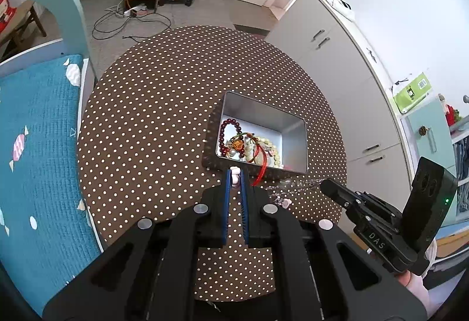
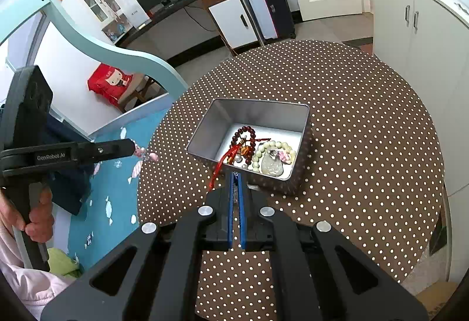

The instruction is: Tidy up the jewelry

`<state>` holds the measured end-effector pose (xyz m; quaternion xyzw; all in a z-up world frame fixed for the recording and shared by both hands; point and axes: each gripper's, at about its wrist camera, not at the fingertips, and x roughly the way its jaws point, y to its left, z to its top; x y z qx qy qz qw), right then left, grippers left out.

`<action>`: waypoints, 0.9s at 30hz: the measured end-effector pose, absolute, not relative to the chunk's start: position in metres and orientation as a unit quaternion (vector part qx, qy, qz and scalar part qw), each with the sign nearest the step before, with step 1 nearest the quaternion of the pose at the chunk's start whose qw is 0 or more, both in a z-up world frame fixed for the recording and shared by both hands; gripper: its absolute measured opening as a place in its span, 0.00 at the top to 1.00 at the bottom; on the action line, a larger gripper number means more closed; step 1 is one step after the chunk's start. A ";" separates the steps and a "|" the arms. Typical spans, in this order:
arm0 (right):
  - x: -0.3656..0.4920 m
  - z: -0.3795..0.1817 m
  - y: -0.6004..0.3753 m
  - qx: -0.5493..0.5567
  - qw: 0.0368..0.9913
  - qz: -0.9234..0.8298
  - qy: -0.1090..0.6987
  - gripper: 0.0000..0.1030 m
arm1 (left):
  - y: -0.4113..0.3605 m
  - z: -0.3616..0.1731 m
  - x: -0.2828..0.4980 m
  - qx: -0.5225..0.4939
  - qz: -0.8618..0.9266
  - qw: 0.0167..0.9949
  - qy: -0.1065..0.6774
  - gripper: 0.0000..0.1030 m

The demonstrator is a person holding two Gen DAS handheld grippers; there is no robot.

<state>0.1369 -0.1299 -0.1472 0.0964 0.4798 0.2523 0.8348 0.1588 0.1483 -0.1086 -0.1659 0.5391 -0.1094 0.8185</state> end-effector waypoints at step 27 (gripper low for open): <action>0.199 -0.122 -0.135 0.131 0.832 0.249 0.479 0.94 | 0.111 -0.113 0.228 -0.153 -0.166 0.806 0.547 0.93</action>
